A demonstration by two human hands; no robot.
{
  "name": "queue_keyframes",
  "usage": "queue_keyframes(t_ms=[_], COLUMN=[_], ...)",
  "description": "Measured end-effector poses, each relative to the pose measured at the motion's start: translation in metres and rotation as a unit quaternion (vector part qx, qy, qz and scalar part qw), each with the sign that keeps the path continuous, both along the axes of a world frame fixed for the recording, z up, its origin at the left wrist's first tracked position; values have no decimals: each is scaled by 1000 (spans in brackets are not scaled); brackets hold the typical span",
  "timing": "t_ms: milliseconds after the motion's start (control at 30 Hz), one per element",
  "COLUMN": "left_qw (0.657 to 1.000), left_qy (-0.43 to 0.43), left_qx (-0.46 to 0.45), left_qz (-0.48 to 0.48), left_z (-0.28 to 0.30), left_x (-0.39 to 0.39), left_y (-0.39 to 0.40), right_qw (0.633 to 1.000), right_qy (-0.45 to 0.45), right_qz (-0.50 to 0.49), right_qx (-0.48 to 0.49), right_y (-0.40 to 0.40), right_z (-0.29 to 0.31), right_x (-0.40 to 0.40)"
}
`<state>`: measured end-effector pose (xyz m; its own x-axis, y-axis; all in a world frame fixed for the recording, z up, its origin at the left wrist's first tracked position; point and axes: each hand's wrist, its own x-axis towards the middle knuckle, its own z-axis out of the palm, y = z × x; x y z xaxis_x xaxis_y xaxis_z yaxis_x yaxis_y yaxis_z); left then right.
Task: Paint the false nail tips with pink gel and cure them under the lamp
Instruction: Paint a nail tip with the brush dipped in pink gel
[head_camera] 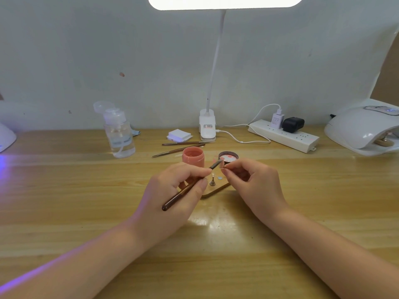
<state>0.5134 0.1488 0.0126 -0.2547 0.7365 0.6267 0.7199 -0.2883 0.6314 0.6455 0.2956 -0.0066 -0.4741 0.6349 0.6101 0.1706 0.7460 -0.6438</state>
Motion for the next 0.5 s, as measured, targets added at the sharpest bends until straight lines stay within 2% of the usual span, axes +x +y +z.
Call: queue_keyframes(t_ms=[267,367,500], left_qw=[1000,999,998], left_qy=[-2,-24,-54], left_qx=[2,-15,10], left_qz=[29,24,18], left_z=[2,2,4], left_x=[0,0,1], left_y=[-1,-2,-4], right_qw=[1000,1000,999], right_qy=[1,11,26], right_qz=[5,8,28], right_qx=[1,-6,-38], right_y=[0,0,0], right_z=[0,0,1], right_x=[0,0,0])
